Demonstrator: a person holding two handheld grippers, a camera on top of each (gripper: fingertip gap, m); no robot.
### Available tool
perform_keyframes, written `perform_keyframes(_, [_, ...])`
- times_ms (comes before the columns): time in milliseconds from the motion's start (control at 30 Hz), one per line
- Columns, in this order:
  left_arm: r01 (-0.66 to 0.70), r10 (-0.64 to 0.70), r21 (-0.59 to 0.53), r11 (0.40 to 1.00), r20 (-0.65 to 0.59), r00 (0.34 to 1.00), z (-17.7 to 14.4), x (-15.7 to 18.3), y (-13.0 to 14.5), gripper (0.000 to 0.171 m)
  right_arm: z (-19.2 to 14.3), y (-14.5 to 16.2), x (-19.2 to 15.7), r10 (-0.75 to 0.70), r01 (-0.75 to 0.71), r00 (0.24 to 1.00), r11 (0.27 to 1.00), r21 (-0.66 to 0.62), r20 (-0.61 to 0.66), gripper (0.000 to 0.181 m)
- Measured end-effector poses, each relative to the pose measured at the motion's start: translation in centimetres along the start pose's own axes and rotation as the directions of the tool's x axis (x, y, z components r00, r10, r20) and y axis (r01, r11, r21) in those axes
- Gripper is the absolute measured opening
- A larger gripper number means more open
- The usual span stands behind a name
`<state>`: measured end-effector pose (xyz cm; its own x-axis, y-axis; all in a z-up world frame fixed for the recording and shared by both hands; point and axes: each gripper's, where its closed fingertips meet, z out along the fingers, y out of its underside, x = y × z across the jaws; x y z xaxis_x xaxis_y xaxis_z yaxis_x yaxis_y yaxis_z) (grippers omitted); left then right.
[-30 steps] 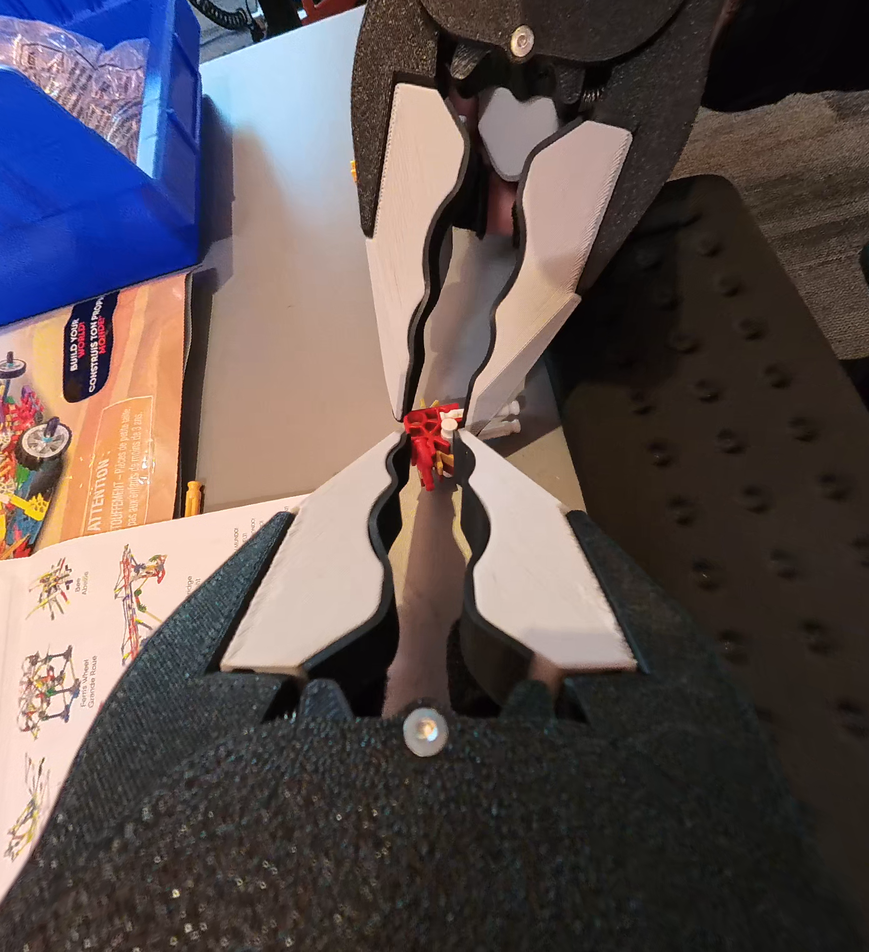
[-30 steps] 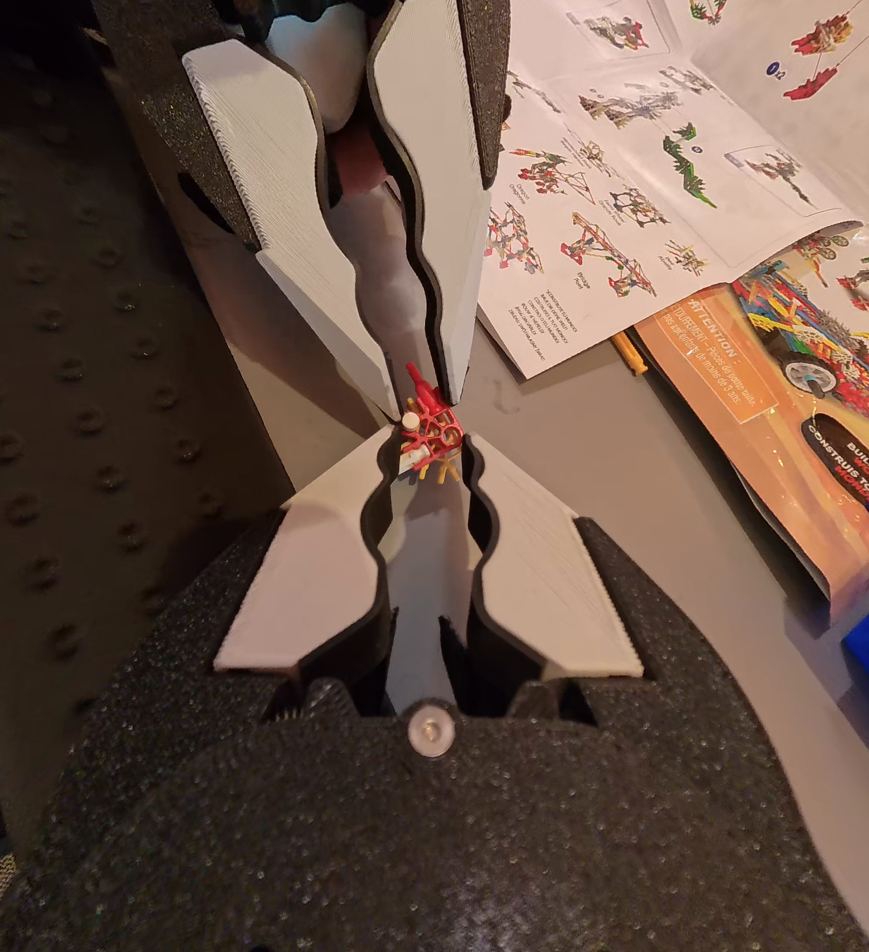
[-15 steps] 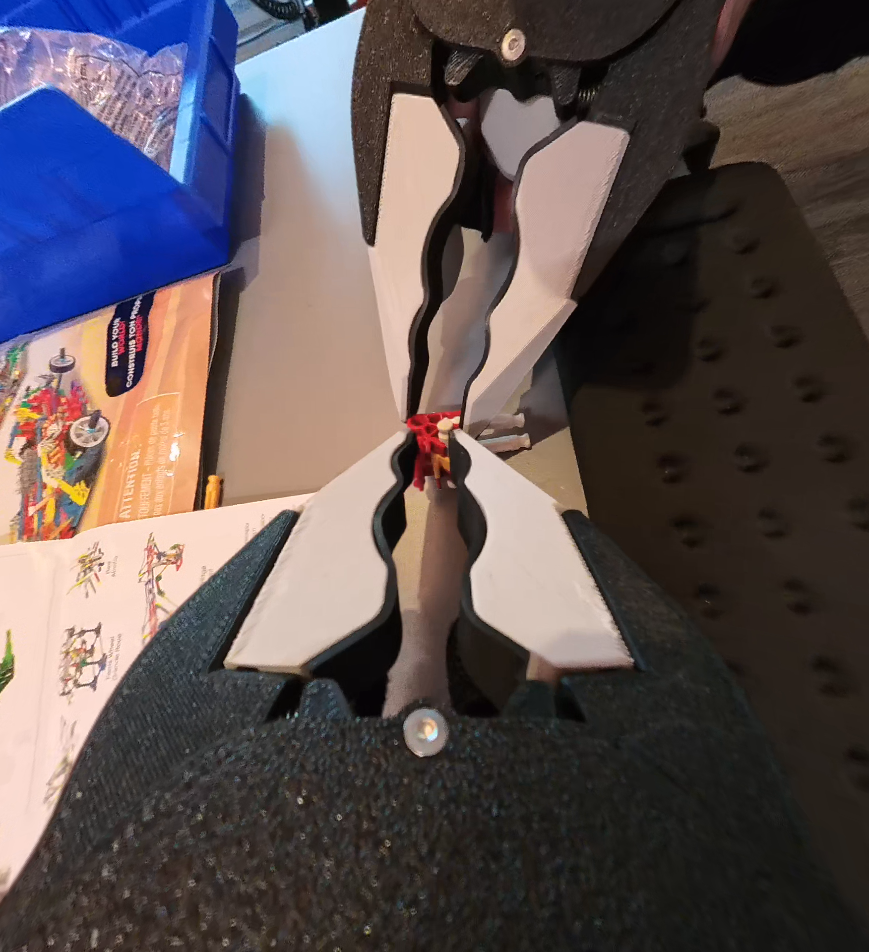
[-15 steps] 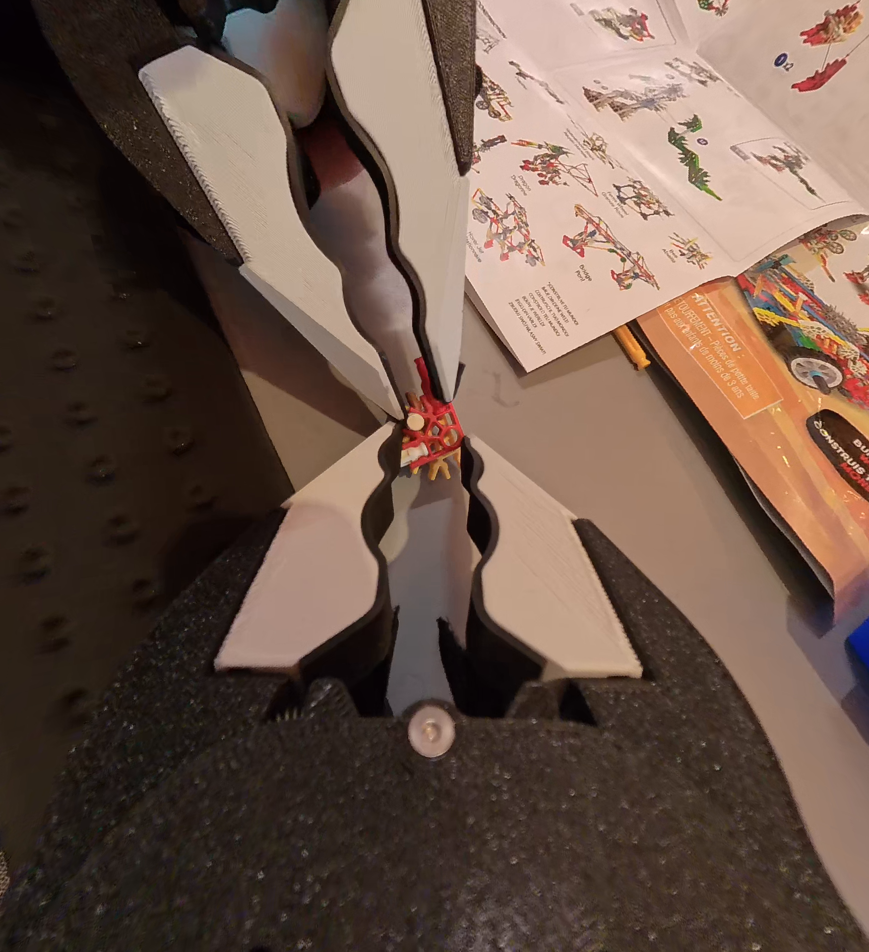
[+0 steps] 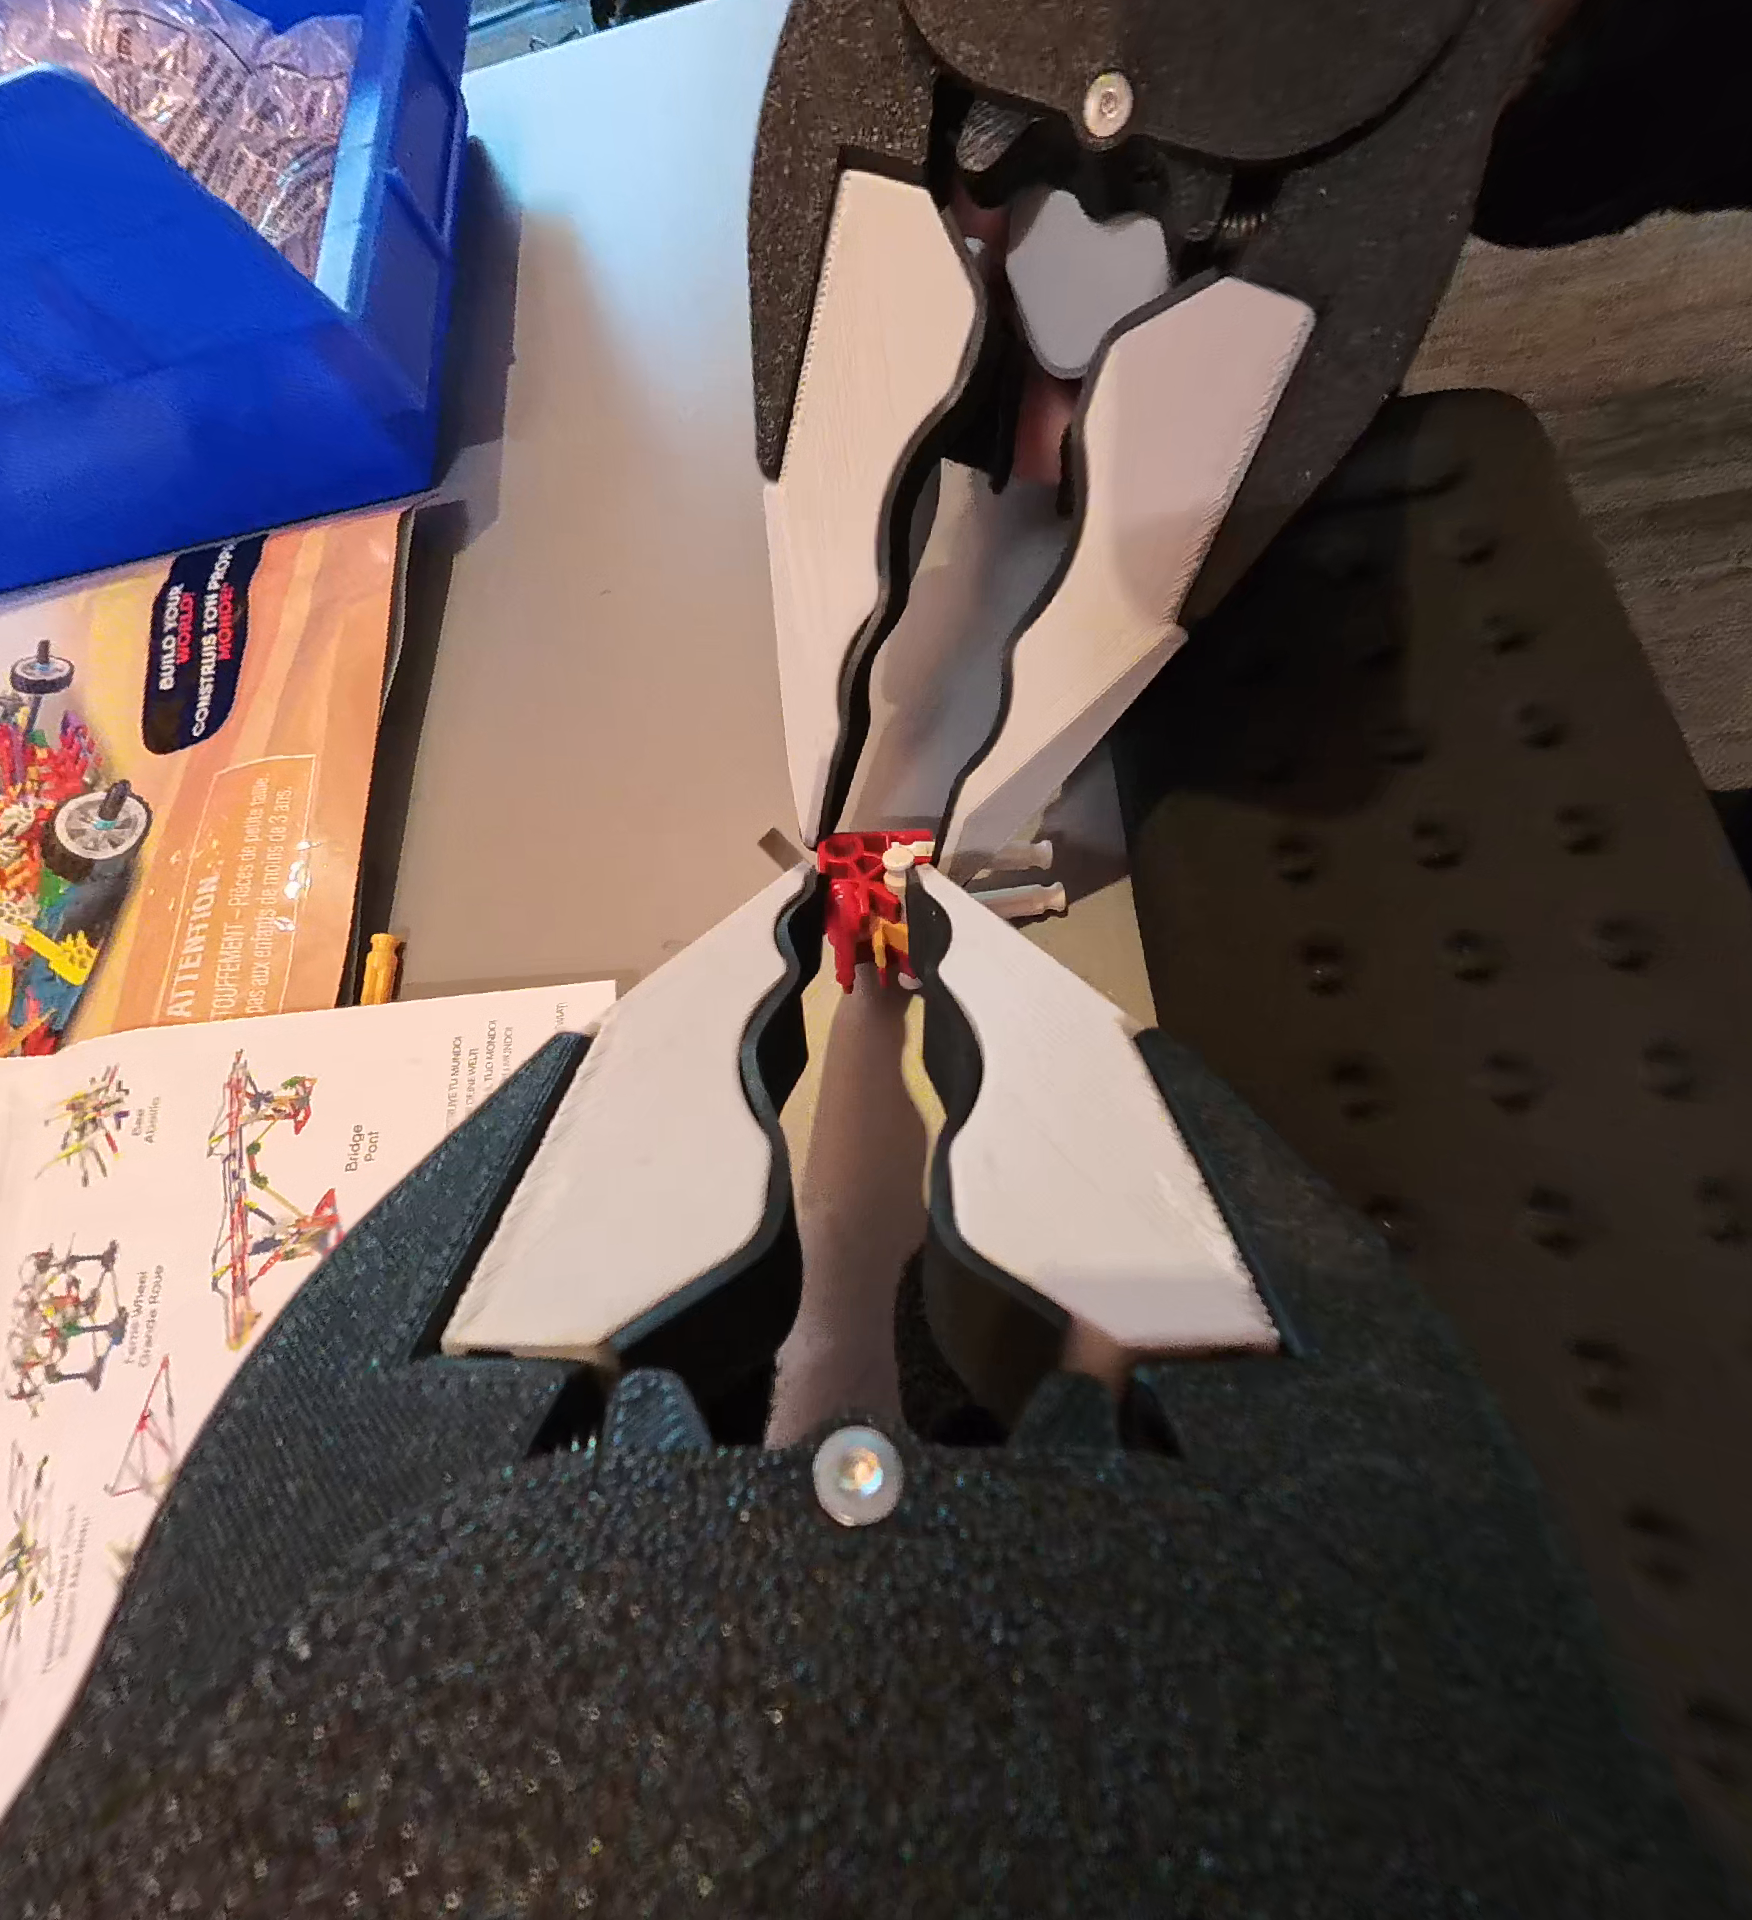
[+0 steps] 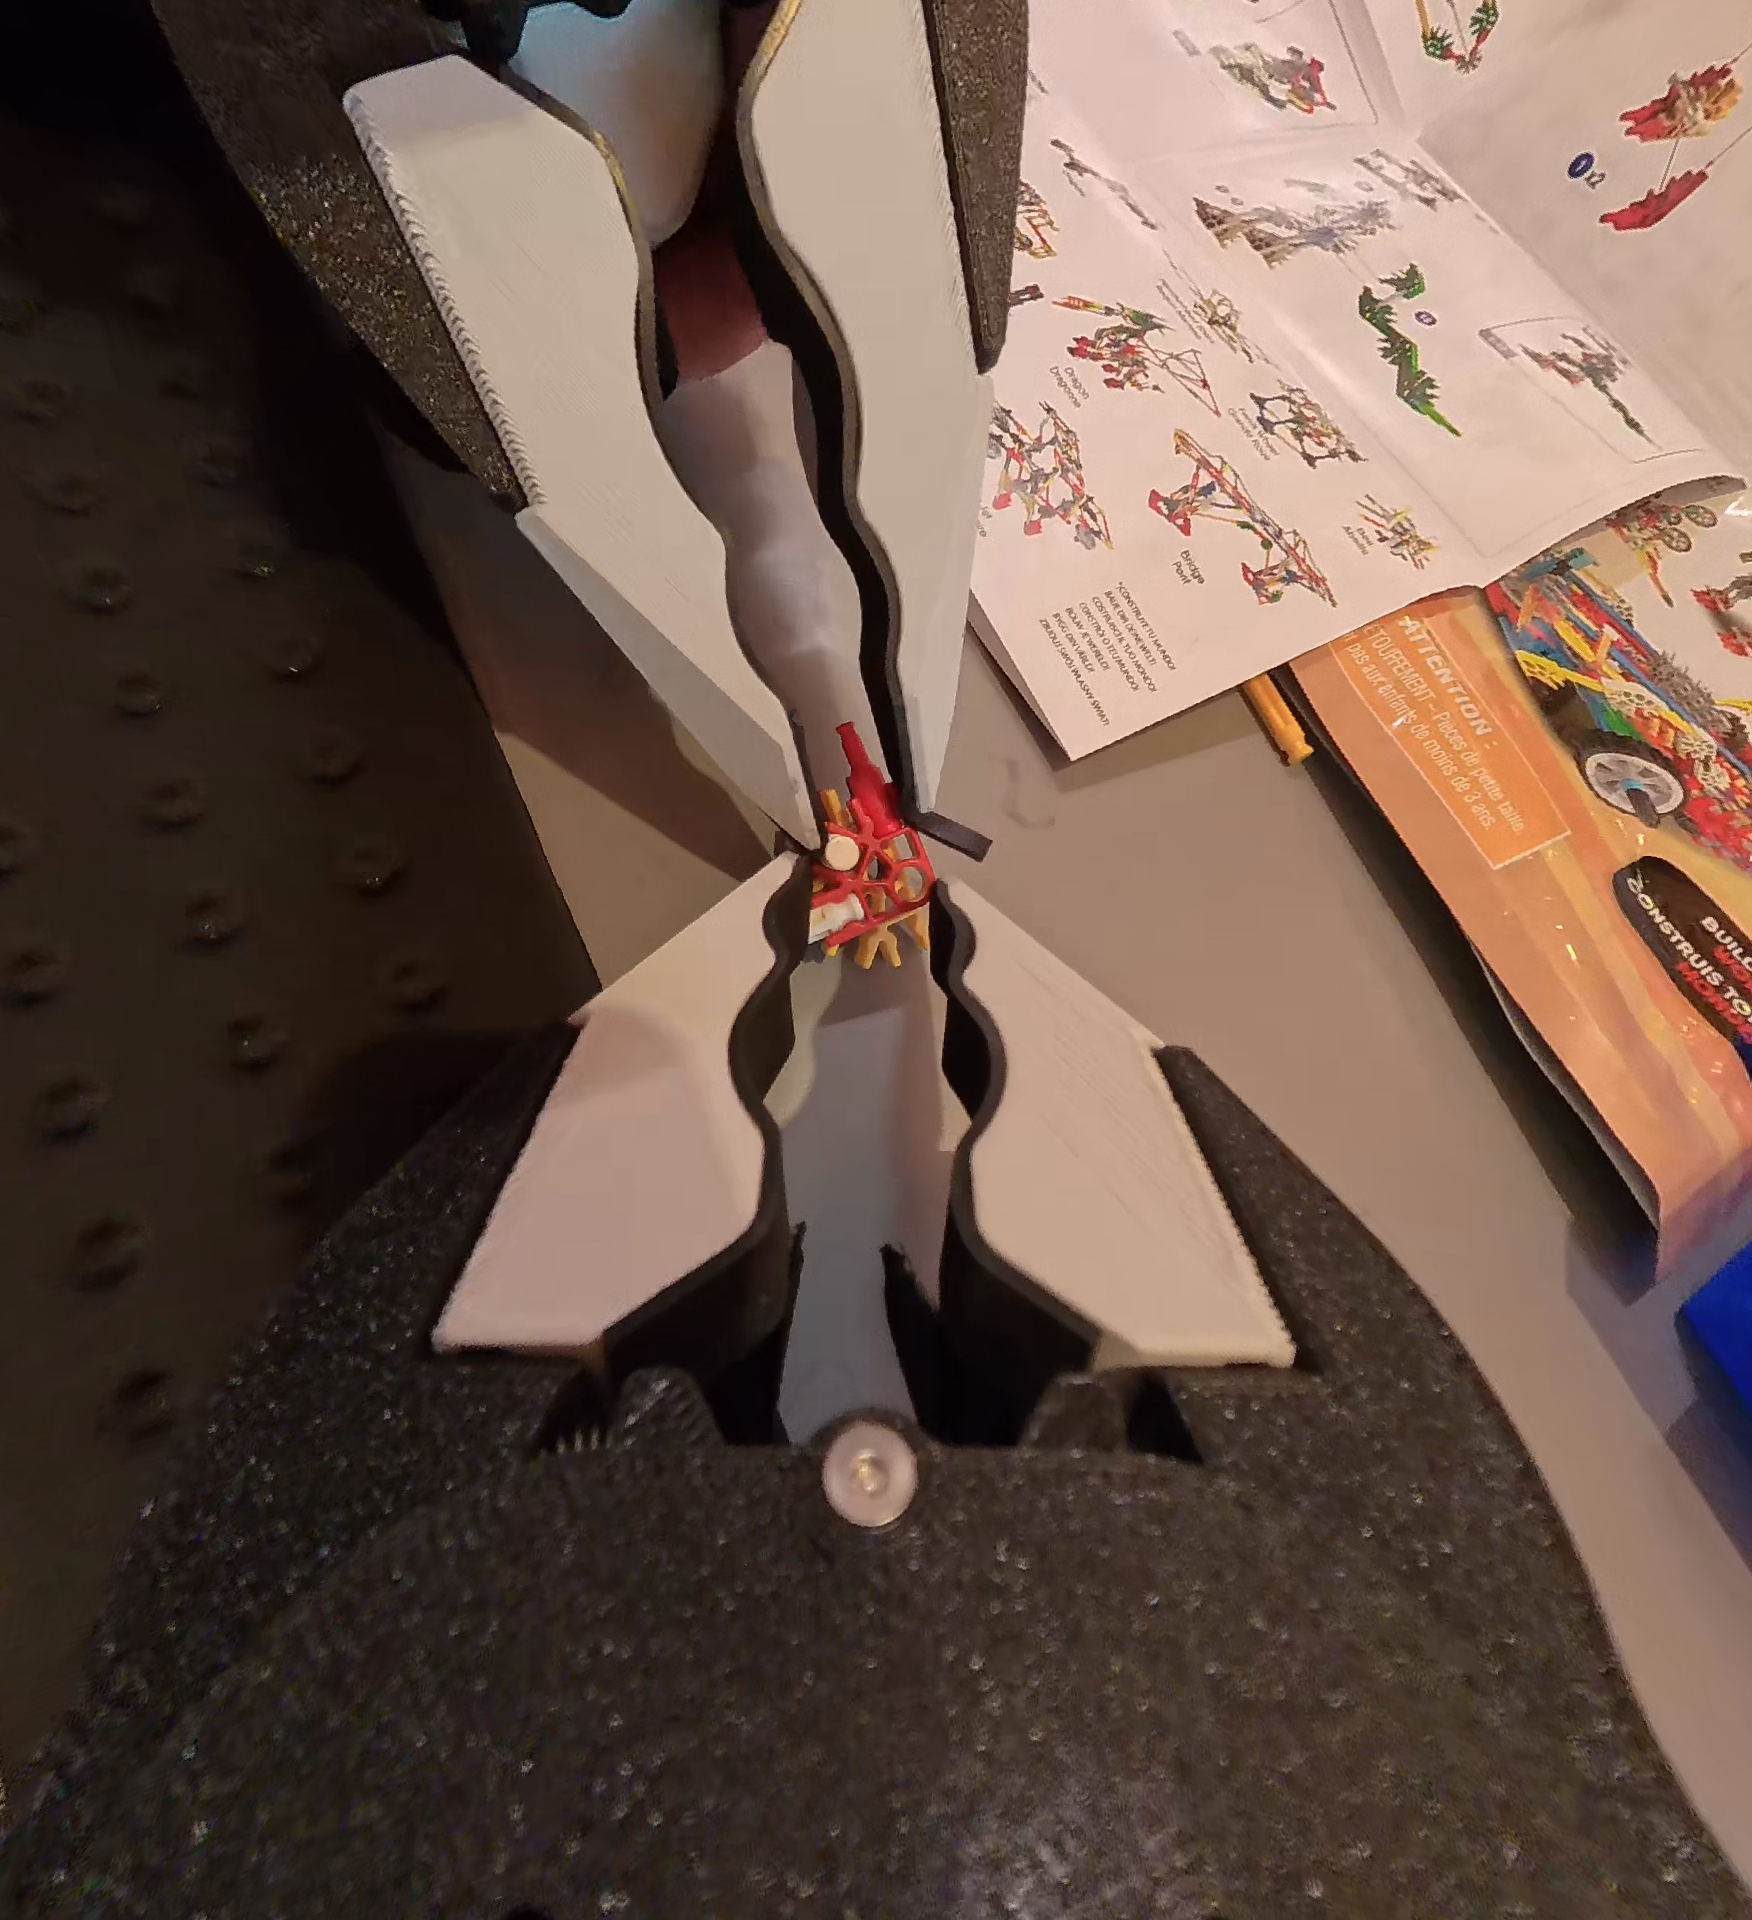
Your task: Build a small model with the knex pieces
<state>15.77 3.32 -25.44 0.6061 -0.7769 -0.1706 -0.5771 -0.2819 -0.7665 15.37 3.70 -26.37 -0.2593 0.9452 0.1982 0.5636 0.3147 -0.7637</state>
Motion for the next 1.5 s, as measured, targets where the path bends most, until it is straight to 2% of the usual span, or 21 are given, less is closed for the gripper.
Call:
perform_keyframes(100, [0.028,-0.028,-0.003,1.0,-0.002,1.0,0.0,-0.1,0.0,0.013,0.0,0.0,0.0,-0.01,0.01,1.0,1.0,-0.003,0.002,0.021])
perform_keyframes(200, [0.037,-0.036,-0.02,0.999,0.032,0.999,-0.2,-0.6,0.2,0.025,0.0,-0.1,-0.2,-0.017,0.017,1.0,1.0,0.0,0.004,0.022])
perform_keyframes(300, [0.038,-0.038,-0.025,0.999,-0.002,0.999,-0.2,0.0,0.2,0.014,0.0,-0.1,-0.2,-0.019,0.019,1.0,1.0,0.001,0.008,0.022])
perform_keyframes(633, [0.084,-0.087,-0.057,0.995,-0.05,0.995,-0.2,0.1,0.4,0.014,0.0,-0.2,-0.4,-0.033,0.033,0.999,0.999,-0.002,0.02,0.022])
perform_keyframes(700, [0.068,-0.071,-0.083,0.994,-0.034,0.997,-0.4,-0.3,0.5,0.022,0.1,-0.2,-0.5,-0.036,0.036,0.999,0.999,-0.003,0.026,0.022])
perform_keyframes(800, [0.045,-0.048,-0.144,0.989,-0.018,0.999,-1.0,-0.9,1.2,0.021,0.1,-0.2,-0.6,-0.039,0.039,0.999,0.999,-0.001,0.031,0.022])
perform_keyframes(900, [0.033,-0.048,-0.228,0.973,-0.06,0.997,-2.3,-0.7,2.4,0.021,-0.1,-0.2,-0.7,-0.038,0.038,0.998,0.999,0.0,0.041,0.022])
perform_keyframes(1000, [-0.042,-0.015,-0.383,0.923,-0.144,0.989,-3.3,0.3,4.8,0.019,-0.1,-0.1,-0.8,-0.045,0.045,0.998,0.999,-0.005,0.049,0.022])
perform_keyframes(1100, [-0.139,0.025,-0.495,0.858,-0.231,0.973,-3.6,1.1,6.4,0.011,-0.1,-0.1,-0.8,-0.052,0.052,0.997,0.999,-0.006,0.054,0.022])
perform_keyframes(1200, [-0.172,0.025,-0.534,0.828,-0.271,0.962,-3.4,0.6,6.4,0.0,-0.1,-0.1,-0.8,-0.051,0.051,0.997,0.999,-0.003,0.059,0.022])
perform_keyframes(1333, [-0.147,-0.079,-0.567,0.81,-0.354,0.932,-3.4,0.6,6.3,0.0,-0.1,-0.1,-0.8,-0.045,0.045,0.997,0.999,0.004,0.064,0.022])
perform_keyframes(1500, [-0.038,-0.257,-0.571,0.82,-0.427,0.867,-3.5,0.6,6.2,0.0,-0.1,-0.1,-0.9,-0.034,0.033,0.996,0.999,0.016,0.086,0.022])
